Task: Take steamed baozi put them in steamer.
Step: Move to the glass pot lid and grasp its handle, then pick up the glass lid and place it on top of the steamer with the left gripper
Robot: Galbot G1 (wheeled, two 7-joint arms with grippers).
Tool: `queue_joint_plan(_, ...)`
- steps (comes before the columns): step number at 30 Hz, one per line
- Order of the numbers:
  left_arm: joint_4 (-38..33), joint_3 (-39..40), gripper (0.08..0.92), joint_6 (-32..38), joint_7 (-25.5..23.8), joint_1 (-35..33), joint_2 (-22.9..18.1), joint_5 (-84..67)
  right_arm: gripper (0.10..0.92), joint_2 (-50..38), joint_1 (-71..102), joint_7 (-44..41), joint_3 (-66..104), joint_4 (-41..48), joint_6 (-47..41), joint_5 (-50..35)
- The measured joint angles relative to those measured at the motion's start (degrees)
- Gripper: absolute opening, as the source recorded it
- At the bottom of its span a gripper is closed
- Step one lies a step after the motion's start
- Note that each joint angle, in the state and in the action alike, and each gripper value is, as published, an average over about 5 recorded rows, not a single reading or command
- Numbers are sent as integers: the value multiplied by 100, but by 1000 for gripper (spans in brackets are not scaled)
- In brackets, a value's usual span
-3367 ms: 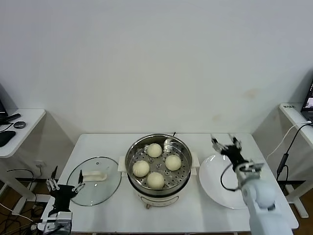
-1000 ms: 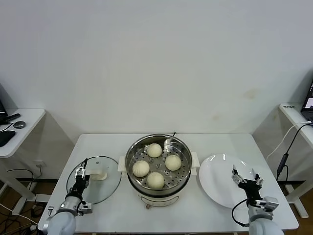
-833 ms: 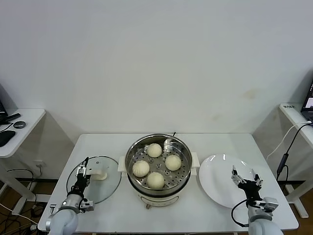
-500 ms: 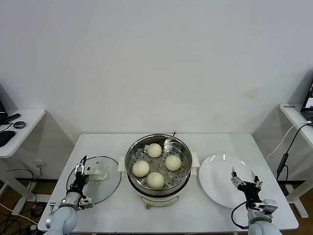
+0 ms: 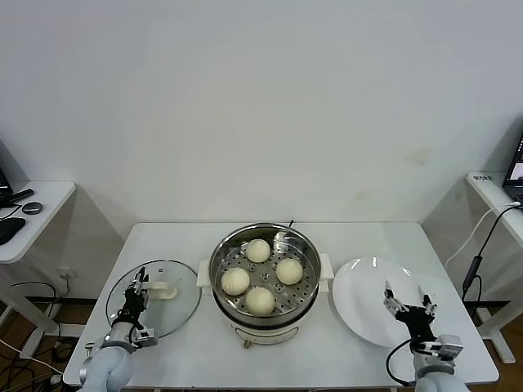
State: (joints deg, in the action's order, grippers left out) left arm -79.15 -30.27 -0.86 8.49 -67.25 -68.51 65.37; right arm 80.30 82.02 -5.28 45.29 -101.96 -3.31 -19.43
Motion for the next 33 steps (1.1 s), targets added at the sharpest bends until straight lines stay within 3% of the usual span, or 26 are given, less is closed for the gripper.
queue_joint_plan(8, -497, -3, 185, -458, -161, -193, -101, -255, 823, 8, 83, -38, -106, -19, 17, 148)
queue_joint_plan(18, -1533, -56, 175, -2106, -343, -418, -501, 230, 823, 13, 143, -57, -186, -134, -46, 210)
queue_joint_plan(25, -2328, -222, 175, -2957, -959, -508, -844, 911, 823, -55, 171, -57, -162, -168, -97, 191)
queue_joint_plan(33, -3207, -157, 175, -3428, -1768, -505, -1090, 1363, 823, -59, 179, -50, -103, -181, -112, 194)
